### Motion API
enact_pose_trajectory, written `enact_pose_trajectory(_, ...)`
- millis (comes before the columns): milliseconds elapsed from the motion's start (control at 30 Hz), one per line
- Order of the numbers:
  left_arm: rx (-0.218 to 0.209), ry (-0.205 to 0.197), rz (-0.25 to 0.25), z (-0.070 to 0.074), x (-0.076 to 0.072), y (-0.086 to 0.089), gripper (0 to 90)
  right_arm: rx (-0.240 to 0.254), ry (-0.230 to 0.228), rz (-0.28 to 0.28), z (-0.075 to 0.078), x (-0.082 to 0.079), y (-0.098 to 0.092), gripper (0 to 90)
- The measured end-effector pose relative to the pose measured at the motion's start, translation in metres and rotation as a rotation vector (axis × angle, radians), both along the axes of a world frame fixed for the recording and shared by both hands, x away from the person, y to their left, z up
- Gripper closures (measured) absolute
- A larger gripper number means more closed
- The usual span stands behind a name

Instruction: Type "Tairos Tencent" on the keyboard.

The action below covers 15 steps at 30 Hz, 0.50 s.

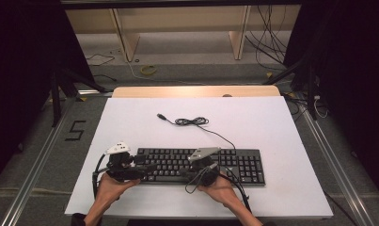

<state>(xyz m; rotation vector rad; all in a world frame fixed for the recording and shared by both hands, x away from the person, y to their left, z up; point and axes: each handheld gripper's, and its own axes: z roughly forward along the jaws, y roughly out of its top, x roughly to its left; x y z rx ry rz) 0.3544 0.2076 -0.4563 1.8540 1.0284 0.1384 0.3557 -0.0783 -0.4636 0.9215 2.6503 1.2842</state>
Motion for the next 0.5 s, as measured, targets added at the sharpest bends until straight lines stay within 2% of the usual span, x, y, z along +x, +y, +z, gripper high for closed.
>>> enact_pose_trajectory(500,0.005,-0.01,-0.001,-0.0007,-0.0033,0.0029,30.1,-0.056,0.008,0.008,-0.0105,0.0024,0.0111,90.0)
